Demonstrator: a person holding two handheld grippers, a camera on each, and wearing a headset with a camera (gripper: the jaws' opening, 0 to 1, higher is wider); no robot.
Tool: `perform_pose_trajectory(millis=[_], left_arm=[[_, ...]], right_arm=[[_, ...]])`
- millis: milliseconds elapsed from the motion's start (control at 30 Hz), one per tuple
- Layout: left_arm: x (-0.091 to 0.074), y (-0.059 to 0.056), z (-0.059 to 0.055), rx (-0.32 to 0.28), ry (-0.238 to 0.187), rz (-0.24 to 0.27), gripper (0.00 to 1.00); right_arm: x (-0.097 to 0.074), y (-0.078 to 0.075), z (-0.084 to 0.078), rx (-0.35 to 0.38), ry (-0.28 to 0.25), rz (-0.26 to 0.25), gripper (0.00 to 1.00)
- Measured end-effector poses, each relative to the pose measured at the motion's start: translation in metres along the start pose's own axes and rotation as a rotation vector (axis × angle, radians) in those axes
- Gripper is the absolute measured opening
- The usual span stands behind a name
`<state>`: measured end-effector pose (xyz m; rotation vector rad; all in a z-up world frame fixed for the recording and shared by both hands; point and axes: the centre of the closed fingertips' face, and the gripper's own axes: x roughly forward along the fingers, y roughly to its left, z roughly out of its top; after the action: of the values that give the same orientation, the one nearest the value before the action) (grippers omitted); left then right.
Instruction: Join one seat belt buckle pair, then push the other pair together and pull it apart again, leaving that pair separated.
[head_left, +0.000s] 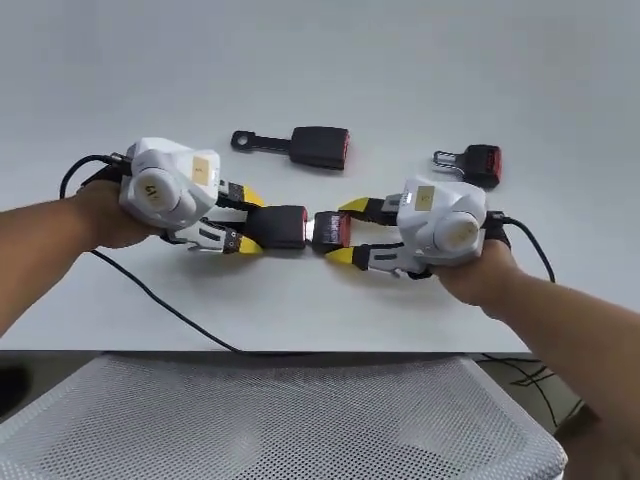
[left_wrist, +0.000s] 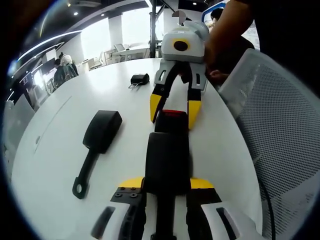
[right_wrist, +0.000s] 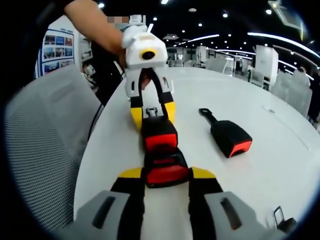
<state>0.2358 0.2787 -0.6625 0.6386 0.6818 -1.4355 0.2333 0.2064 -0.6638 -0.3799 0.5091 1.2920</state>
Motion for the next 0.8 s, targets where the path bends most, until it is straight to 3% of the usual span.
perform_pose_trajectory(millis=[767, 800], left_arm=[[0.0, -0.0013, 0.0013, -0.012, -0.004, 0.001, 0.31], [0.0, -0.0016, 0.0014, -0.008, -0.001, 0.0, 0.32]], right_arm=[[-0.0001, 0.002, -0.0003, 0.023, -0.021, -0.002, 0.32], [0.0, 0.002, -0.0001, 0.001, -0.018, -0.004, 0.32]])
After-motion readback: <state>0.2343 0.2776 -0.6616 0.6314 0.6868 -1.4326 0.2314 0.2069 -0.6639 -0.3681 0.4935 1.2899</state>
